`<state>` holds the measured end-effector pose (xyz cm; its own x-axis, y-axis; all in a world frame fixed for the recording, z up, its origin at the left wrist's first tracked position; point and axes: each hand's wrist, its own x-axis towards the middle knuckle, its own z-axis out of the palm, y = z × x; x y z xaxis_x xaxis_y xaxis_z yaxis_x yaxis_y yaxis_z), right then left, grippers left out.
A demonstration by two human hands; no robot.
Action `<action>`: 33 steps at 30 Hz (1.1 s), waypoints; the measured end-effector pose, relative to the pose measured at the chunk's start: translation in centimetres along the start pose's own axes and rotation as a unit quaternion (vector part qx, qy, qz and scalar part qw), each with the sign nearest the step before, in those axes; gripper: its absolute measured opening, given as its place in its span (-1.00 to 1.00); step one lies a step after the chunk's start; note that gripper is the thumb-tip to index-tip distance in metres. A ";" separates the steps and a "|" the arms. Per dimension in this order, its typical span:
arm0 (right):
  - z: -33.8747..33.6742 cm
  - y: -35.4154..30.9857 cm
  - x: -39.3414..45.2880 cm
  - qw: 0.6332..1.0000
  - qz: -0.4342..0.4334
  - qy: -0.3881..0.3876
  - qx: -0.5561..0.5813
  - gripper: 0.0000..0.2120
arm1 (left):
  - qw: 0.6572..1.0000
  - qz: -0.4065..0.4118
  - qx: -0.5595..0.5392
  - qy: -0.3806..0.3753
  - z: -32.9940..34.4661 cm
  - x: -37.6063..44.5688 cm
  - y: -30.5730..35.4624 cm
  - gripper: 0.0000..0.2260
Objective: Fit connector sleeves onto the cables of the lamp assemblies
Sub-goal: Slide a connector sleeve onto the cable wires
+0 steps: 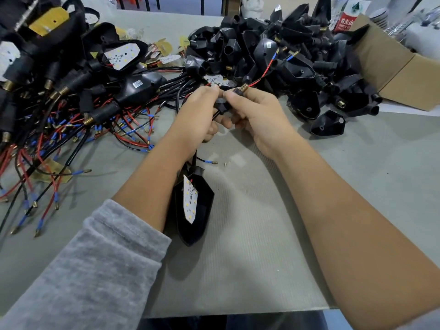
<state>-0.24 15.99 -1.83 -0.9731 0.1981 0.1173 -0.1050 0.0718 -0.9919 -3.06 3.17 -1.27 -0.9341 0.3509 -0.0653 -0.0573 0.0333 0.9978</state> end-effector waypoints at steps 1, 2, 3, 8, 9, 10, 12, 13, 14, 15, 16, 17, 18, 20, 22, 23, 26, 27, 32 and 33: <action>0.1 -0.1 0.1 1.000 0.011 -0.002 0.018 -0.77 | 1.000 0.001 0.008 -0.003 0.0 0.0 0.0 -0.73; 0.1 -0.2 0.2 0.999 0.027 -0.002 0.043 -0.73 | 1.000 0.004 0.018 -0.006 0.0 0.0 0.0 -0.73; 0.1 -0.4 0.2 0.997 0.045 0.002 0.066 -0.69 | 0.999 0.009 0.030 -0.009 0.0 0.0 -0.1 -0.75; -0.4 -0.3 0.2 0.994 0.029 0.043 0.100 -0.75 | 0.995 0.042 0.091 -0.016 -0.2 0.1 -0.5 -0.78; -0.5 -0.3 0.1 0.992 0.021 0.057 0.110 -0.77 | 0.995 0.040 0.094 -0.019 -0.2 0.1 -0.5 -0.78; -0.6 -0.3 0.1 0.990 0.018 0.068 0.123 -0.77 | 0.995 0.035 0.093 -0.024 -0.2 0.1 -0.5 -0.76; -0.7 -0.3 0.2 0.988 0.012 0.083 0.128 -0.76 | 0.995 0.018 0.089 -0.038 -0.1 0.1 -0.3 -0.71; -0.6 -0.3 0.2 0.989 0.004 0.088 0.116 -0.75 | 0.995 0.009 0.088 -0.042 0.0 0.1 -0.3 -0.68; -0.6 -0.3 0.2 0.990 -0.009 0.095 0.101 -0.76 | 0.995 0.003 0.087 -0.043 0.2 0.1 -0.2 -0.66; -0.5 -0.3 0.1 0.991 -0.023 0.102 0.088 -0.76 | 0.995 0.000 0.084 -0.044 0.2 0.1 -0.2 -0.65; -0.4 -0.3 0.1 0.990 -0.035 0.109 0.080 -0.76 | 0.996 -0.001 0.079 -0.045 0.3 0.1 -0.2 -0.64; -0.4 -0.4 0.0 0.989 -0.044 0.117 0.076 -0.76 | 0.996 0.001 0.076 -0.047 0.3 0.1 -0.1 -0.63; -0.4 -0.4 0.0 0.988 -0.049 0.125 0.073 -0.76 | 0.996 0.003 0.075 -0.051 0.3 0.1 -0.1 -0.63; -0.5 -0.4 -0.1 0.986 -0.050 0.140 0.069 -0.76 | 0.995 0.005 0.077 -0.062 0.2 0.1 -0.1 -0.63; -0.6 -0.4 0.0 0.985 -0.046 0.153 0.066 -0.77 | 0.994 0.003 0.082 -0.075 0.1 0.1 -0.1 -0.63; -0.6 -0.4 0.0 0.985 -0.044 0.157 0.065 -0.77 | 0.993 0.002 0.084 -0.081 0.0 0.1 -0.1 -0.63; -0.6 -0.5 -0.1 0.984 -0.038 0.159 0.066 -0.77 | 0.991 0.004 0.085 -0.100 -0.3 0.2 -0.1 -0.63; -0.5 -0.5 -0.1 0.984 -0.034 0.159 0.068 -0.77 | 0.990 0.008 0.087 -0.107 -0.4 0.2 -0.1 -0.63; -0.6 -0.5 -0.1 0.983 -0.018 0.164 0.076 -0.75 | 0.985 0.026 0.116 -0.124 -0.6 0.3 -0.1 -0.62; -0.6 -0.5 -0.1 0.984 -0.017 0.163 0.075 -0.75 | 0.985 0.027 0.118 -0.124 -0.7 0.3 -0.1 -0.62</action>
<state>-0.01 16.54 -1.34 -0.8537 0.5029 0.1349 -0.1883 -0.0568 -0.9805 -3.55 2.66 -1.38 -0.8176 0.5743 -0.0411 0.1016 0.2141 0.9715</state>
